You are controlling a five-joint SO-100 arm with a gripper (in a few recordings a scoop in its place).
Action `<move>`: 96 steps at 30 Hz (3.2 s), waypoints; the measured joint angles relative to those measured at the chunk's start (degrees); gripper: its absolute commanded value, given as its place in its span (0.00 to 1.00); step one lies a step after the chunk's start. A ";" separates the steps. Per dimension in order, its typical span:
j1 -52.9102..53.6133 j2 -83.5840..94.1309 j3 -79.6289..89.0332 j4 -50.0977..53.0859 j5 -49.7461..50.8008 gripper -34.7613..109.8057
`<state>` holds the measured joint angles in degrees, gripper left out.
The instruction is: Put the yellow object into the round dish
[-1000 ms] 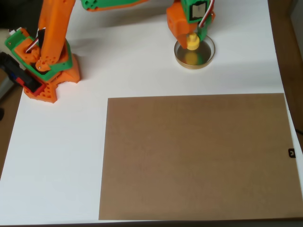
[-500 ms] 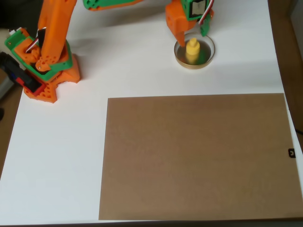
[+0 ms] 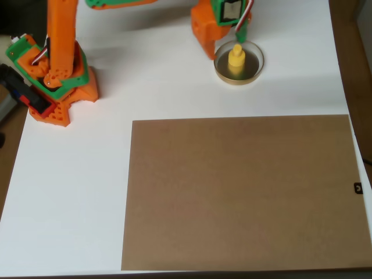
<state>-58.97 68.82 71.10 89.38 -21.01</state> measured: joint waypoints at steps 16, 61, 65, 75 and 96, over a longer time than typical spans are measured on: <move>17.49 38.50 30.76 -0.35 -9.32 0.41; 68.47 103.45 83.67 -27.86 8.88 0.40; 68.73 108.37 88.33 -28.48 10.46 0.40; 69.79 112.50 93.43 -29.27 10.99 0.41; 71.54 116.19 98.61 -29.36 12.92 0.41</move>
<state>12.57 185.01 169.72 60.03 -8.09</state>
